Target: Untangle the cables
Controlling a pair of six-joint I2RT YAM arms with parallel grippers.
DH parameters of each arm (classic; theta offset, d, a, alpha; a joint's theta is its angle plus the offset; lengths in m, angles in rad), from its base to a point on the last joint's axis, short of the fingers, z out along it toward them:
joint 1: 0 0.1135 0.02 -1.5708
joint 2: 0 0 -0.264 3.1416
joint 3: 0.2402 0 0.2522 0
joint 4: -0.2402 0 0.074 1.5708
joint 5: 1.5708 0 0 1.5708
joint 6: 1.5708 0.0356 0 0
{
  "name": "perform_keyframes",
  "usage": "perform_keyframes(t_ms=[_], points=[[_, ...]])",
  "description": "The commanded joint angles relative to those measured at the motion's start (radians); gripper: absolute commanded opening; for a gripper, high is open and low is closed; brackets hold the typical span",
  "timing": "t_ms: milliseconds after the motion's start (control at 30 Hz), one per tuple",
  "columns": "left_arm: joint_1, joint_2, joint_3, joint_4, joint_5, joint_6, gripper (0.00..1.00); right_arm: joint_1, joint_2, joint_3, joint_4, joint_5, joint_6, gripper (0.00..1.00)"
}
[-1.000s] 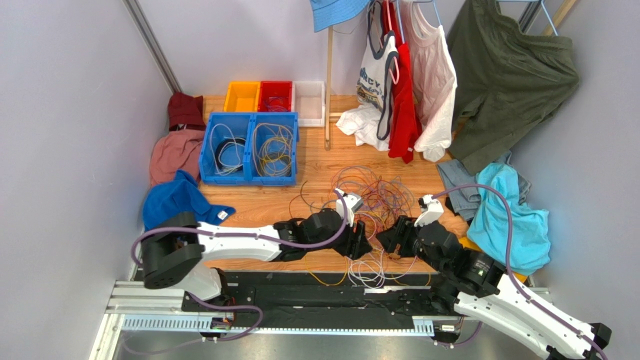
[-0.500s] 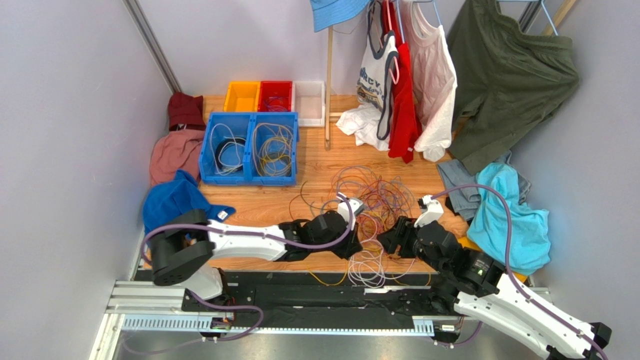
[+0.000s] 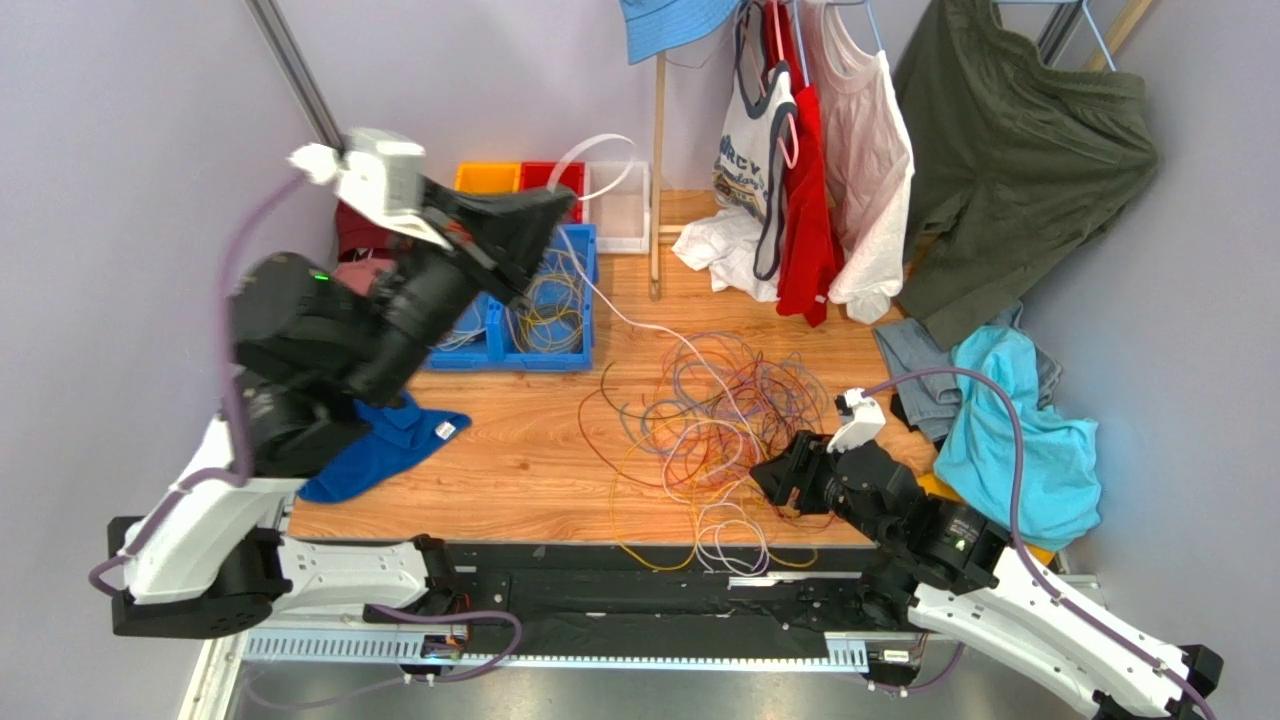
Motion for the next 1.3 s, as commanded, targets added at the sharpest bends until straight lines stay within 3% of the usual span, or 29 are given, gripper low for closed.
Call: perform_keyframes(t_ms=[0, 133, 233, 367, 467, 667, 933, 1100, 1267], points=[[0.0, 0.109, 0.187, -0.22, -0.049, 0.17, 0.0, 0.001, 0.005, 0.042, 0.058, -0.01, -0.026, 0.59], [0.025, 0.138, 0.299, -0.306, -0.161, 0.195, 0.0, 0.001, 0.004, 0.047, 0.067, -0.013, -0.043, 0.59], [0.054, 0.144, 0.382, -0.312, -0.152, 0.231, 0.0, 0.001, 0.007, 0.059, 0.078, -0.005, -0.07, 0.6], [0.057, 0.229, 0.644, -0.387, -0.146, 0.261, 0.0, 0.003, 0.04, 0.064, 0.138, -0.023, -0.099, 0.6], [0.057, 0.282, 0.715, -0.415, -0.126, 0.259, 0.0, 0.001, 0.097, 0.064, 0.226, -0.085, -0.11, 0.6], [0.057, 0.307, 0.689, -0.409, -0.098, 0.241, 0.0, 0.004, 0.229, 0.096, 0.401, -0.194, -0.159, 0.6], [0.057, 0.324, 0.691, -0.412, -0.089, 0.238, 0.0, 0.004, 0.241, 0.099, 0.537, -0.286, -0.23, 0.59], [0.057, 0.332, 0.698, -0.414, -0.097, 0.25, 0.0, 0.003, 0.139, 0.047, 0.55, -0.326, -0.267, 0.57], [0.057, 0.336, 0.697, -0.42, -0.113, 0.258, 0.0, 0.003, -0.043, -0.023, 0.521, -0.223, -0.27, 0.59]])
